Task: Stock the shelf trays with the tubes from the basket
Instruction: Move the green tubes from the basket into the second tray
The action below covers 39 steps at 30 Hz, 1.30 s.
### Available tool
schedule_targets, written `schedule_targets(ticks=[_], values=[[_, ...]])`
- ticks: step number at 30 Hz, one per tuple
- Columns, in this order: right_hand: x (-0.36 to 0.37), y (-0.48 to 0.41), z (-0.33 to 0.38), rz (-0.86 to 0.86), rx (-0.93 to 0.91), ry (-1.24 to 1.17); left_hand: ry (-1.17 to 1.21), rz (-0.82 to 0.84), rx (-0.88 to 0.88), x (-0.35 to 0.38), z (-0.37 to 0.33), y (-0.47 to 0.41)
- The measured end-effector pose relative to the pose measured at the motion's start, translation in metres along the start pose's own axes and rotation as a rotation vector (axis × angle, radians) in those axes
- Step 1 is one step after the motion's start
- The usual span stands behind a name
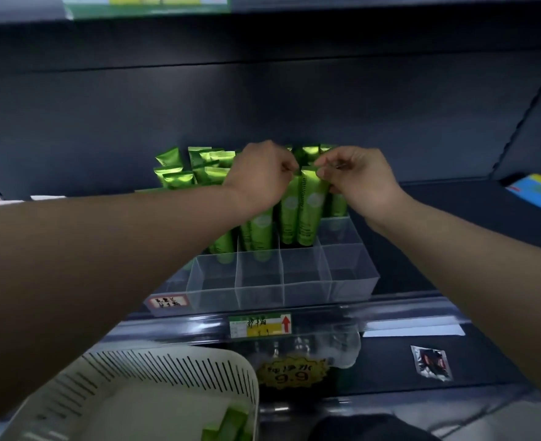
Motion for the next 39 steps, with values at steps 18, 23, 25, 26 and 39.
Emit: schedule_targets(ticks=[18, 23, 25, 26, 39], values=[[0.017, 0.006, -0.011, 0.011, -0.060, 0.134, -0.072, 0.032, 0.050, 0.013, 0.004, 0.009], [0.014, 0.018, -0.004, -0.022, -0.072, 0.257, -0.122, 0.104, 0.092, 0.007, -0.002, 0.018], [0.014, 0.025, 0.001, -0.028, -0.098, 0.351, -0.160, 0.167, 0.117, 0.004, -0.006, 0.024], [0.015, 0.029, 0.004, -0.017, -0.109, 0.406, -0.174, 0.204, 0.132, 0.003, -0.008, 0.027], [0.041, 0.084, 0.039, 0.167, -0.102, 0.873, -0.379, 0.346, 0.190, -0.034, -0.014, 0.077]])
Point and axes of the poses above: each hand's wrist, its own y-axis away from the middle knuckle, its own x-axis out of the palm, z = x × y, the point moved 6 cm from there along -y, towards the middle knuckle, and after that the axes turned 12 degrees about x, right-handed, at the moved point
